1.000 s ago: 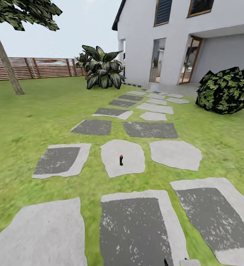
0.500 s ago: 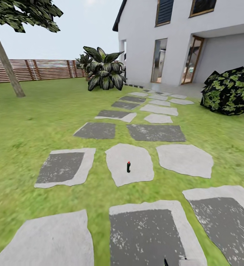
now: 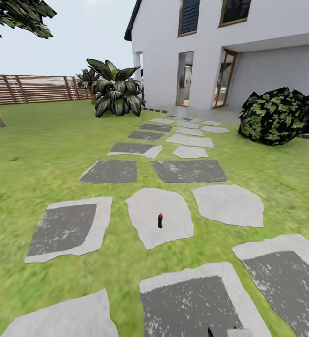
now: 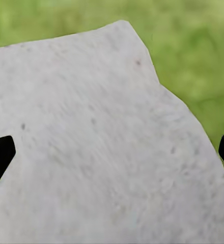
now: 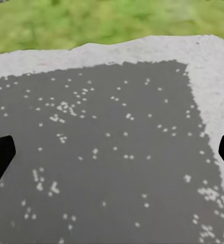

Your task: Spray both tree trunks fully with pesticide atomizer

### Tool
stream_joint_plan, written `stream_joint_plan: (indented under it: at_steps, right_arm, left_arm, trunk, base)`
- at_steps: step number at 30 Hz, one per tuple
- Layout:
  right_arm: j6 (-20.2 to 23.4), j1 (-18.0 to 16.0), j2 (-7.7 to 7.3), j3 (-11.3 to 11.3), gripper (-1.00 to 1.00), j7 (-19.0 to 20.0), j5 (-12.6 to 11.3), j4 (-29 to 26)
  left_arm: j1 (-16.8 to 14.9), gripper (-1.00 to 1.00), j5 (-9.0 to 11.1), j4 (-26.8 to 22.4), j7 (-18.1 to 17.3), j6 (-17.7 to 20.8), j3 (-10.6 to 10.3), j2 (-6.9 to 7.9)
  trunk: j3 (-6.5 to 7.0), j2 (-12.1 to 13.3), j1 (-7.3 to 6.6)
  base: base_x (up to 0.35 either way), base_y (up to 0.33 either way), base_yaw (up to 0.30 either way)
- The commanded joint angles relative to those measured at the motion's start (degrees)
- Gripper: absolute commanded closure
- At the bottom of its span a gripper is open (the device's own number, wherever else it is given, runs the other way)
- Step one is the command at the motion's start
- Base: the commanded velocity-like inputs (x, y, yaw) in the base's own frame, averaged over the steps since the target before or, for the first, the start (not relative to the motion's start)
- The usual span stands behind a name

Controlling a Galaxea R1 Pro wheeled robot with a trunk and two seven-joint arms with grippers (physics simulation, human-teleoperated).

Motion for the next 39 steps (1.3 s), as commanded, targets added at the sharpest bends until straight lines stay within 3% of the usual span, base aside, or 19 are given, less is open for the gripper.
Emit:
stream_joint_plan:
  at_steps: [1,39]
  right_arm:
    - [0.0,0.0,0.02,0.0,-1.00,0.0,0.0,0.0]
    - [0.0,0.0,0.02,0.0,-1.00,0.1,0.0,0.0]
  left_arm:
    - [0.0,-1.00,0.0,0.0,0.0,0.0,0.0,0.00]
    - [0.0,-1.00,0.0,0.0,0.0,0.1,0.0,-0.09]
  trunk:
    - [0.00,0.0,0.00]
    - [0.00,0.0,0.00]
  base:
    - [0.275,0.245,-0.260]
    - [0.275,0.220,-0.261]
